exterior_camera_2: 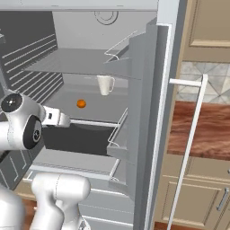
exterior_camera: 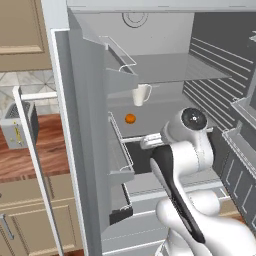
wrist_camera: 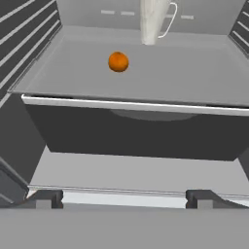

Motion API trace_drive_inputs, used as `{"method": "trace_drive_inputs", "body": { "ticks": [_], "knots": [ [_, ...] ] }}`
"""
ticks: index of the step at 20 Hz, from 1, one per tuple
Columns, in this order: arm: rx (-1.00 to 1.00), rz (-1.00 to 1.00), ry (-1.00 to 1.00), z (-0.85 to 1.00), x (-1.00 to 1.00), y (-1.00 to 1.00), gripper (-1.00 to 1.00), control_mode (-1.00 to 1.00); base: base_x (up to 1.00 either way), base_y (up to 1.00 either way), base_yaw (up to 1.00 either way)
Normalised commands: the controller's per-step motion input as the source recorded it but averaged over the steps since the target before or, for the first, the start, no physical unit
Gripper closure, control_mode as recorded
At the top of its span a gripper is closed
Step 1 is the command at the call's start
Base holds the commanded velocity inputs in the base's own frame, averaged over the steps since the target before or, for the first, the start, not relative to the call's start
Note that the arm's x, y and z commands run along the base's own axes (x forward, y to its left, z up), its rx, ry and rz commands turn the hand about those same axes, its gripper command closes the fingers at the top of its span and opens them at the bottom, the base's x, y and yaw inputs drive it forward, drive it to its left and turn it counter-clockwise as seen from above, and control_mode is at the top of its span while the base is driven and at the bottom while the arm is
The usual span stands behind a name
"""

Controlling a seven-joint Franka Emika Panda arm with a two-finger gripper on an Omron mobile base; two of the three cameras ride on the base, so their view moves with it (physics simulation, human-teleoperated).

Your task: Pick the apple and tangerine from the fridge and place them on the plate next to the blender to make a fruit smoothie.

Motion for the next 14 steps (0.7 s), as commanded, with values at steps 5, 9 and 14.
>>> {"method": "trace_drive_inputs", "body": {
  "ticks": [5,9,14],
  "knots": [
    [0.07,0.02,0.00,0.44,0.51,0.00,-1.00,-1.00,0.00,0.00,0.00],
    [0.07,0.05,0.00,-0.06,0.56,0.00,-1.00,-1.00,0.00,0.00,0.00],
    [0.02,0.00,-0.05,-0.10,0.74,0.00,-1.00,-1.00,0.00,0.00,0.00]
  ]
}}
